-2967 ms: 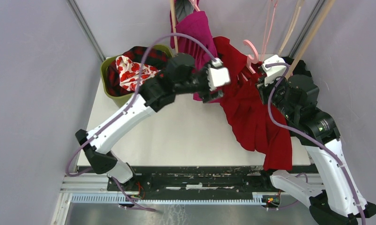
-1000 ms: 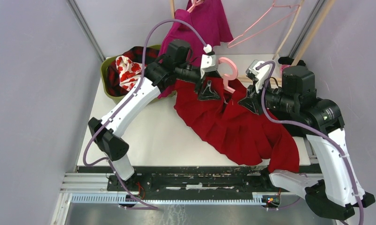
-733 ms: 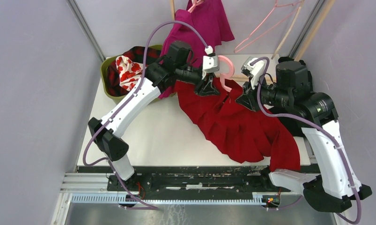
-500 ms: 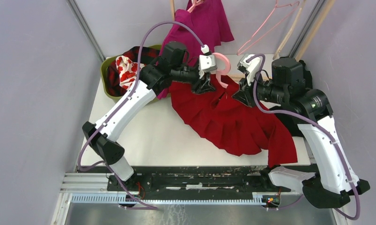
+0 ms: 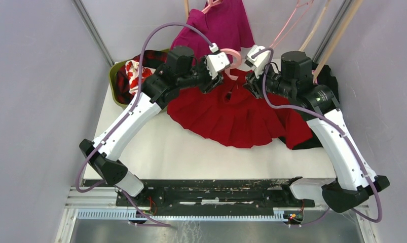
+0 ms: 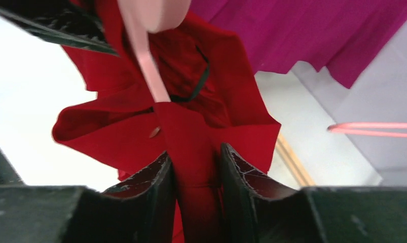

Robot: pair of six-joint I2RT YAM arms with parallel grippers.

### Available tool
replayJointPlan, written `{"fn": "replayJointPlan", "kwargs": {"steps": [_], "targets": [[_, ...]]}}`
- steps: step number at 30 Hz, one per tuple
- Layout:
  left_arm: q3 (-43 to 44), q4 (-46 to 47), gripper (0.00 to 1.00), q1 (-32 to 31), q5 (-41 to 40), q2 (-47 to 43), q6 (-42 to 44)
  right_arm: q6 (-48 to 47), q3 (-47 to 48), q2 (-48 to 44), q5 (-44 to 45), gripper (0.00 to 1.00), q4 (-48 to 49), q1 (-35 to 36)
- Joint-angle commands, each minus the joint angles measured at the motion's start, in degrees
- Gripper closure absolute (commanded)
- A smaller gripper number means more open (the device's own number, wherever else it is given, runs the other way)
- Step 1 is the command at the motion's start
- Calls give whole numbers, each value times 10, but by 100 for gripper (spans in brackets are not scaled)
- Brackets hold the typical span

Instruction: Remove the skirt from the hanger

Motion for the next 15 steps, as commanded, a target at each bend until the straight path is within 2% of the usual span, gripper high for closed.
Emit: {"fn": "replayJointPlan", "kwargs": {"steps": [1,5,8,15], "targets": [[32,42,97,-6,-45,-25,1,-43,46,4,77,55,58,-3],[20,26,97,-6,-123,-36,26,-66,71,5,132,48,59,-3],[9,15,97,0,-159,-38,35,-65,97,8,133,44,59,-3],[24,6,97,2,-144,-41,23,-67,74,4,133,41,64,-3]]}}
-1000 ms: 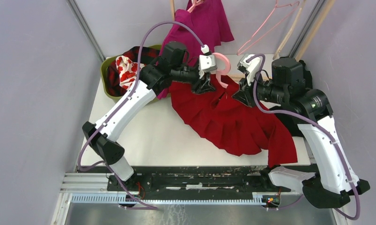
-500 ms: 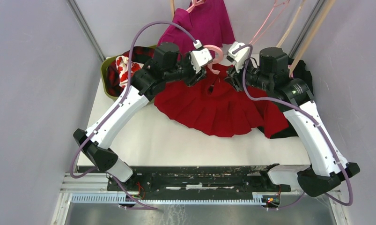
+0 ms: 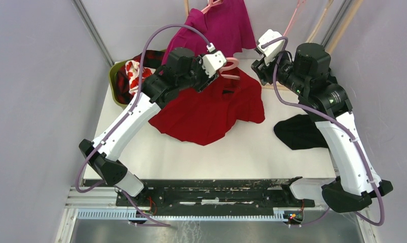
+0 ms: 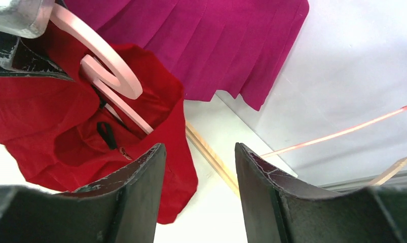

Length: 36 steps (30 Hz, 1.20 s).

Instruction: Remove the skirt from the hanger

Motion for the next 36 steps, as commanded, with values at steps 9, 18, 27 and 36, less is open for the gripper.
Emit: {"fn": "replayJointPlan", "kwargs": {"steps": [9,18,27,36], "targets": [[64,36,97,2,-8,-43,9,39,-67,10,-26,46,50,1],[52,20,97,2,32,-50,31,40,-49,30,-59,48,35,9],[76,-64,97,2,187,-50,64,38,-36,7,-102,51,-28,44],[91,-85,97,2,226,-33,56,41,-63,-46,-126,51,-84,74]]}}
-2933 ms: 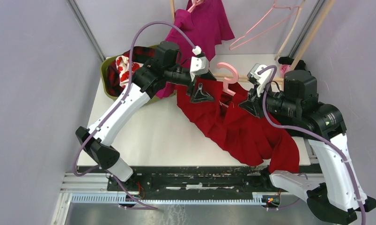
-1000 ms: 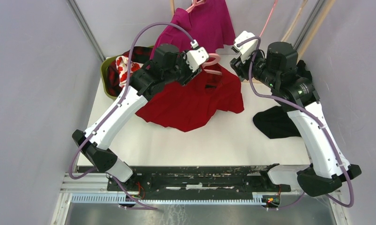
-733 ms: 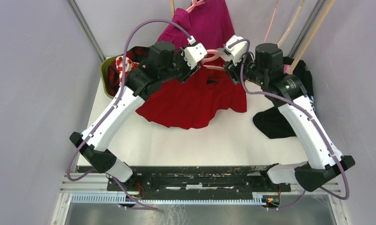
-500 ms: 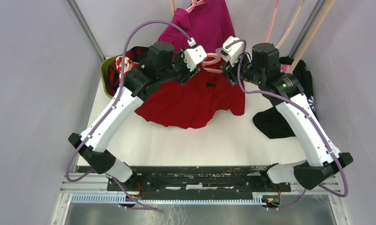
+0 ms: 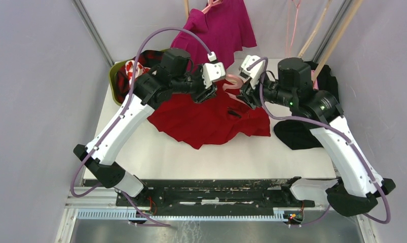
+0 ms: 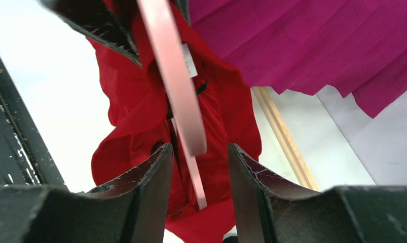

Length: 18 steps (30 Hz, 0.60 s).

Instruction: Remove the skirt from the hanger

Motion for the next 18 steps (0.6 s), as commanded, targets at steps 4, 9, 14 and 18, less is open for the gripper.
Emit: {"fn": "replayJointPlan", "kwargs": {"steps": [4,9,14,18], "targets": [[70,32,97,0,47,-12,11,19,-23,-43,-33,52,-24,8],[82,29,97,0,57,-15,3,24,-45,-43,-38,52,-14,10],[76,30,97,0,60,-25,0,20,-38,-34,-25,51,6,10],[70,31,97,0,58,-32,0,13,-31,-23,-19,51,15,10]]}}
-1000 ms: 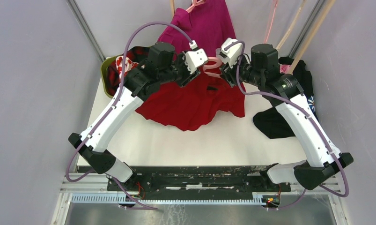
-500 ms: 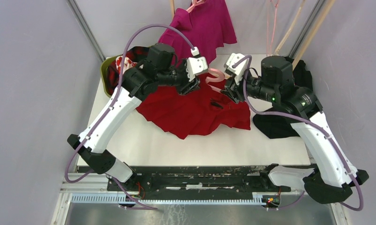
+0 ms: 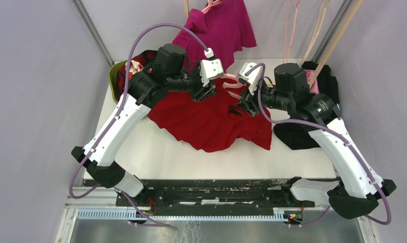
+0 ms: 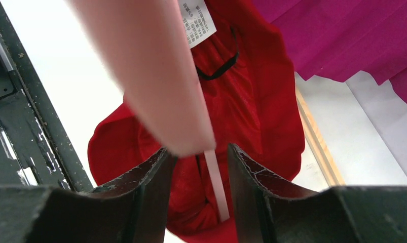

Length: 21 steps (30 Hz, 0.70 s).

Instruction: Remove the skirt from the hanger

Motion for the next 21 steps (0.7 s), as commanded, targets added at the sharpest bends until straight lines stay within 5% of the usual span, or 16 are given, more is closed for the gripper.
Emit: {"fn": "replayJointPlan", "kwargs": {"steps": [1,11,21], "targets": [[23,56,97,0,25,-34,0,-7,16,11,10,51,32,3],[23,59,97,0,48,-43,-10,-55,-38,27,83,49,81,3],[32,57,97,0,60,-56,-16,-51,-45,39,17,49,100,3]]}}
